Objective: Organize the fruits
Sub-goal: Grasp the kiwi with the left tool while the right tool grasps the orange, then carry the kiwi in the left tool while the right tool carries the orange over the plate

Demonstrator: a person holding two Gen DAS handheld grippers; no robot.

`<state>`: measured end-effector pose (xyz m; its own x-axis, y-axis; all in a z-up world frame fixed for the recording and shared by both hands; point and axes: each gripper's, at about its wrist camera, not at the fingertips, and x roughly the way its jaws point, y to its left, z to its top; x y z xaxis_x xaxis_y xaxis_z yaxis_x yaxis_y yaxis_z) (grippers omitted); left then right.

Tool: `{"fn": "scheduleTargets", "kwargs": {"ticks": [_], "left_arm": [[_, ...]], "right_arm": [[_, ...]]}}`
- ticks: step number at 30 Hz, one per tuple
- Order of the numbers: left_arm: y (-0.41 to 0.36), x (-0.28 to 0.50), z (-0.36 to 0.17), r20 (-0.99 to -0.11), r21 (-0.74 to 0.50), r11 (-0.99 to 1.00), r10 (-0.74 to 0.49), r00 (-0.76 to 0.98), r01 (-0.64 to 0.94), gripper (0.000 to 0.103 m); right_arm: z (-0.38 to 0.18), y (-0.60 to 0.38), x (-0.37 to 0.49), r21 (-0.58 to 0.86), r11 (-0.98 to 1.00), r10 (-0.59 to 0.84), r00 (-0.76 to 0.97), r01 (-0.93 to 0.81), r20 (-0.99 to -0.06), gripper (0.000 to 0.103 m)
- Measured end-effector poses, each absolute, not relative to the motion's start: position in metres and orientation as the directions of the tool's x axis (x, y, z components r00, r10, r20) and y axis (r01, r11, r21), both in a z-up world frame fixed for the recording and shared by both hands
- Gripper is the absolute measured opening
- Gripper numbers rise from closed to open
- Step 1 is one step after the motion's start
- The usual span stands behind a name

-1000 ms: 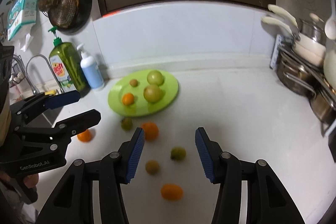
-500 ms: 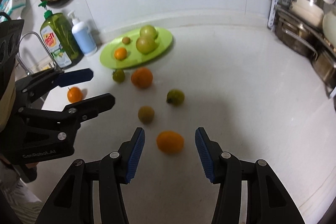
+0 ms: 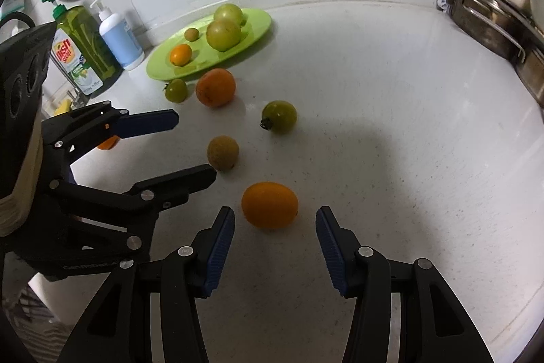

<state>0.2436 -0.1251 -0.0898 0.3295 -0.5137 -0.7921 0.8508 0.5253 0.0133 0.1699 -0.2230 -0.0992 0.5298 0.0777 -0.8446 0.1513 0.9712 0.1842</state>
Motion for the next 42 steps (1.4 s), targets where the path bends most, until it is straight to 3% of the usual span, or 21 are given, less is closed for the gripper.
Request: {"fn": "scheduleTargets", "kwargs": {"ticks": [10,16,22,42], "left_arm": [[-0.132,0.250,-0.103,-0.815,-0.043,0.538,-0.506,0.282,0.842,0.050],[-0.136,0.254,-0.107,-0.817,-0.065,0.549,-0.508,0.271,0.833,0.042],[-0.135,0.255,-0.108,-0.819,-0.072,0.553,-0.508,0.267,0.830,0.027],[-0.111,0.245,-0.089,-0.803,-0.083,0.644,-0.495,0.332,0.761,0.027]], "right_arm": [[-0.106,-0.228,0.175,0.210,0.964,0.098,0.518,0.164,-0.850,0.050],[-0.108,-0.226,0.179,0.216,0.965,0.109,0.517,0.151,-0.849,0.044],[-0.109,-0.227,0.181,0.233,0.961,0.126,0.519,0.146,-0.846,0.037],[-0.102,-0.223,0.181,0.229,0.965,0.126,0.545,0.125,-0.829,0.037]]}}
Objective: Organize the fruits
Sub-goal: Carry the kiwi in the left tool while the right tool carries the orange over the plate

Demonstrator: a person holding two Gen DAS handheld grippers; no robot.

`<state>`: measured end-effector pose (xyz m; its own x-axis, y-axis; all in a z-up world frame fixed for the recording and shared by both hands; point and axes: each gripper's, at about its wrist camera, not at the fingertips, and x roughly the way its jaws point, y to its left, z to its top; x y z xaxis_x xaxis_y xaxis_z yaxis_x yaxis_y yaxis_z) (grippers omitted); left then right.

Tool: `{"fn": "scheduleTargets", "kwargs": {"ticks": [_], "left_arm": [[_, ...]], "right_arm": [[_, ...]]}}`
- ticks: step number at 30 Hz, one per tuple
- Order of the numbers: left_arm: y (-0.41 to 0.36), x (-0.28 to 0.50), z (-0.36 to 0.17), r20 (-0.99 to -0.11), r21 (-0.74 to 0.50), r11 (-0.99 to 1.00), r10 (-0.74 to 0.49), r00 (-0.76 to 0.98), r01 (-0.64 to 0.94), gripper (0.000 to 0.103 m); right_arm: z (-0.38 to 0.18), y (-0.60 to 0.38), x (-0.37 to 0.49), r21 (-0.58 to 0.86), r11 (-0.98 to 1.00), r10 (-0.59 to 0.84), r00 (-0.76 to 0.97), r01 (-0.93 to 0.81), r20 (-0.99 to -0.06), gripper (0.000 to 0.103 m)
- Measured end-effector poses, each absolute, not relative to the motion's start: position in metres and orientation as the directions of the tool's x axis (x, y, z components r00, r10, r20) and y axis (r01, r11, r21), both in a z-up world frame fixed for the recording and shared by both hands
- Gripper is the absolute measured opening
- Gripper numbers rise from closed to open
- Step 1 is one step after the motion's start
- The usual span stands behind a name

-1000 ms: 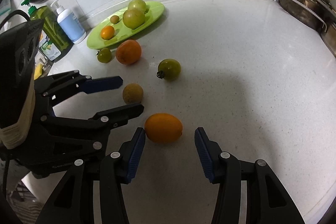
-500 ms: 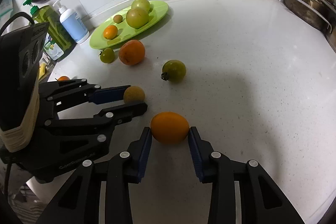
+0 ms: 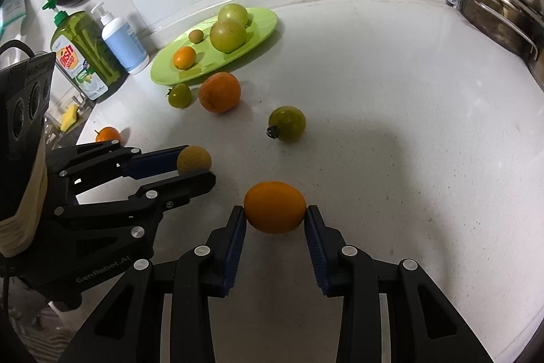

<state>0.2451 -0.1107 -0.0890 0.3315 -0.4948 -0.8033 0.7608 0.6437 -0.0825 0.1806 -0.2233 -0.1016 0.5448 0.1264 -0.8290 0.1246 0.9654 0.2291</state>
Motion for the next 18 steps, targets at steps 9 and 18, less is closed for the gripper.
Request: {"fn": "scheduleTargets", "kwargs": {"ticks": [9,18], "left_arm": [[-0.093,0.243,-0.069,-0.766,-0.104,0.706,-0.506,0.396,0.701,0.027],[-0.073,0.240,-0.044,-0.717,-0.109,0.769,-0.500,0.486,0.630,0.027]], "right_arm": [[-0.084,-0.214,0.184,0.225,0.972,0.139,0.587,0.075,-0.797,0.037],[-0.057,-0.206,0.193,0.217,0.976,0.163,0.646,0.004,-0.746,0.037]]}}
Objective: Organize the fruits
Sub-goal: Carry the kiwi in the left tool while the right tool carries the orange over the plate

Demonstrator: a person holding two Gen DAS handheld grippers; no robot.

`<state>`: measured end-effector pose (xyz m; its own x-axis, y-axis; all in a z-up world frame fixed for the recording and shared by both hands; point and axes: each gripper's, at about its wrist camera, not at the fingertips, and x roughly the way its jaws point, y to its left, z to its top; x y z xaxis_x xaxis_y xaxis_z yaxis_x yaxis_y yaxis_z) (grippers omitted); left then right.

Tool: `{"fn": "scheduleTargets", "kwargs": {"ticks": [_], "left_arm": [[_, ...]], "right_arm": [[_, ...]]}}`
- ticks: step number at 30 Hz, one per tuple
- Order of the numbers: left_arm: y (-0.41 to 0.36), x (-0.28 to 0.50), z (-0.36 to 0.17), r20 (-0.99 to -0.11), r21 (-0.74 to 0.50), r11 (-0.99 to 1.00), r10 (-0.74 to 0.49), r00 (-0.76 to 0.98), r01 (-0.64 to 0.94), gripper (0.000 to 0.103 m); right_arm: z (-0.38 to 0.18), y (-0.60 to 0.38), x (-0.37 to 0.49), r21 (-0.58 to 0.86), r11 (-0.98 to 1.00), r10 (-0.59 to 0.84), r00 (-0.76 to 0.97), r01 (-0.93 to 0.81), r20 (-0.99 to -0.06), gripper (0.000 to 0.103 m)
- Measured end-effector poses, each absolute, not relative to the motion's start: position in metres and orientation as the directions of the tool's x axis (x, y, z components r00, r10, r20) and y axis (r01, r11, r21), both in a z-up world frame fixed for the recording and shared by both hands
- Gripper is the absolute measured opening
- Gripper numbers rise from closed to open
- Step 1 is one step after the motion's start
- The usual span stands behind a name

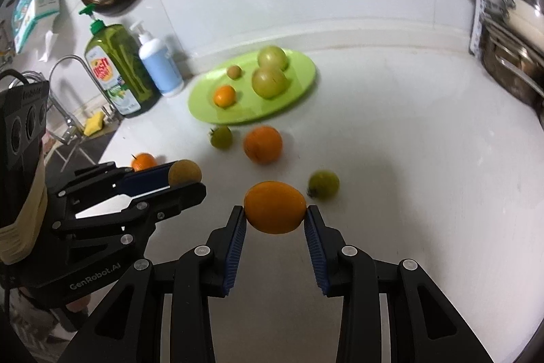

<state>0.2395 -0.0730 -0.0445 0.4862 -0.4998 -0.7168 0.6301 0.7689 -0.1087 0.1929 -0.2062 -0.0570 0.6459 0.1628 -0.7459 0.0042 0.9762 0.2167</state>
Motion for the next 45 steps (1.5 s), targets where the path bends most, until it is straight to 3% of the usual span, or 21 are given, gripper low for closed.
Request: {"fn": "scheduleTargets", "kwargs": {"ticks": [25,45], "left_arm": [[-0.036,0.295,0.004,-0.642,-0.064,0.892,-0.380,0.666,0.447,0.027],[-0.023,0.395,-0.008,-0.695,-0.055,0.916,-0.322,0.643,0.398,0.027]], "right_arm": [[0.002,-0.188,0.272,0.148,0.973,0.232,0.733,-0.179,-0.640,0.037],[-0.007,-0.171,0.386,0.104,0.963,0.249,0.682,-0.247,-0.687,0.037]]}}
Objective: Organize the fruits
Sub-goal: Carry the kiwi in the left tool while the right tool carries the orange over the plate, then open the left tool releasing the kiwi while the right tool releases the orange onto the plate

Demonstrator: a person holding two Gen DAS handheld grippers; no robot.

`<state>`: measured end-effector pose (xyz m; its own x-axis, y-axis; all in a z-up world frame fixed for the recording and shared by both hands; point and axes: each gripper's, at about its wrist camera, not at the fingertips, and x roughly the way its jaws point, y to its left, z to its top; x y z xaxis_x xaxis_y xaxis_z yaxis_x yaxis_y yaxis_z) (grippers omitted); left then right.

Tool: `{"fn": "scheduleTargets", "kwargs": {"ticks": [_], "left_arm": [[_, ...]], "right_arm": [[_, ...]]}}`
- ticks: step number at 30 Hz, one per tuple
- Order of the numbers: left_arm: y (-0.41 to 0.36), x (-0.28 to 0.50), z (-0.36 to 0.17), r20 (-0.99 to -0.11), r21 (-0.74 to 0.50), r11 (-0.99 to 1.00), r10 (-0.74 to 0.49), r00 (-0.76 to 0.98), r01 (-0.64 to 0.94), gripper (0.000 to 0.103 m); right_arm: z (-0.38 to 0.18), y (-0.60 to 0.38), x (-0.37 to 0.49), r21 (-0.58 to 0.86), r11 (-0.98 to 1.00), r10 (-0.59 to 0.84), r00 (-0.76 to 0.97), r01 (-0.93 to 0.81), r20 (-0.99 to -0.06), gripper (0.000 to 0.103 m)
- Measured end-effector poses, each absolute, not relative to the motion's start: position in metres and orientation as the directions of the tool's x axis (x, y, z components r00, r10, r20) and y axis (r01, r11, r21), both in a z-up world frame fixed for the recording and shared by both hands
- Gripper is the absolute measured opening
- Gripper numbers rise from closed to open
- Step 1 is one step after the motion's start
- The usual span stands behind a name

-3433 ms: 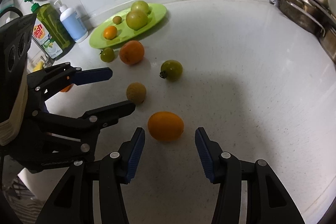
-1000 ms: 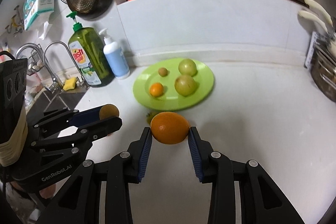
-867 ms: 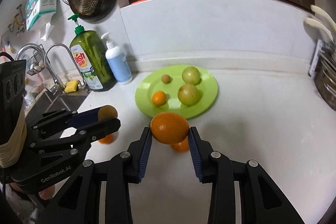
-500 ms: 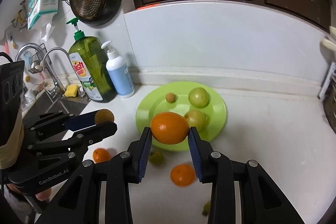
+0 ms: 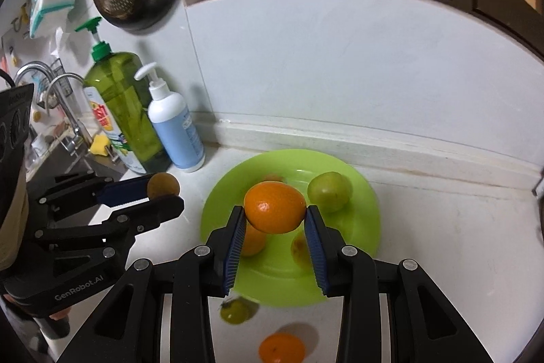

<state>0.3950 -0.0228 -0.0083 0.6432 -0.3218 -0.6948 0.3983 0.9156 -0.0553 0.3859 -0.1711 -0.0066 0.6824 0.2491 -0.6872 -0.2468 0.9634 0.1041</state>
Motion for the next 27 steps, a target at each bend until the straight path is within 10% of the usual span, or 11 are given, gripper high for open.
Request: {"fn": "scheduleTargets", "kwargs": {"ticks": [27], "left_arm": [[-0.044,0.473,-0.073,-0.813,-0.084,0.891,-0.320,0.486,0.447,0.027]], "right_arm": [[-0.067,-0.174,0.461,0.111,0.966,0.223,0.536,-0.233,-0.814,0.037]]}}
